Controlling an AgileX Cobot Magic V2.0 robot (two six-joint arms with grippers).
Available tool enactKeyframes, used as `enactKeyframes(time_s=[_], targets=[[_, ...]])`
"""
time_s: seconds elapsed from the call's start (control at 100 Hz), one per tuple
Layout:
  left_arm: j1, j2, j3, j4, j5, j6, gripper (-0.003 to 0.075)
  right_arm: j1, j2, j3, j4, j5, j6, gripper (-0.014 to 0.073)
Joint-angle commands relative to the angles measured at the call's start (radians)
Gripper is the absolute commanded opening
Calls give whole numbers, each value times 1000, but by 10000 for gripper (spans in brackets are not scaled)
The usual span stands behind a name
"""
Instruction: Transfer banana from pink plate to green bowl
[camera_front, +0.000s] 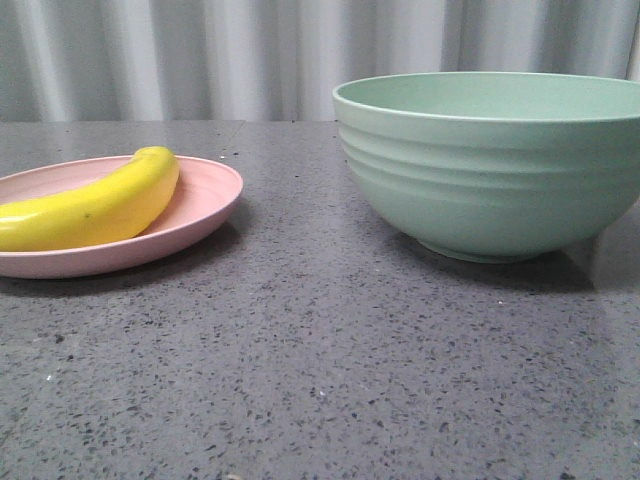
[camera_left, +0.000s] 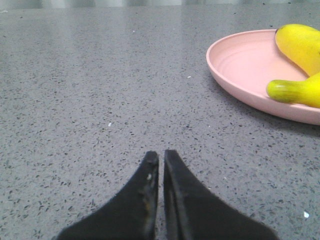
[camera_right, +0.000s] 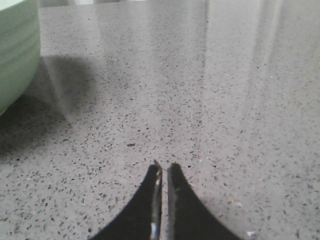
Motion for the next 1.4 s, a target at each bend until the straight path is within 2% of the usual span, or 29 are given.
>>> enactKeyframes(time_s=[0.0, 0.41, 0.79, 0.96, 1.17, 1.39], targets=[[2, -29, 10, -1, -59, -7, -20, -3, -23, 20, -7, -21, -5, -64], [2, -29, 9, 1, -134, -7, -20, -3, -23, 20, -9, -31, -5, -64], [2, -29, 9, 1, -169, -7, -20, -3, -23, 20, 59, -88, 14, -64], [2, -29, 9, 1, -240, -7, -20, -3, -23, 20, 96, -146, 14, -64], [2, -29, 9, 3, -247, -7, -20, -3, -23, 20, 90, -241, 14, -64], [2, -29, 9, 3, -278, -7, -20, -3, -23, 20, 90, -259, 14, -64]])
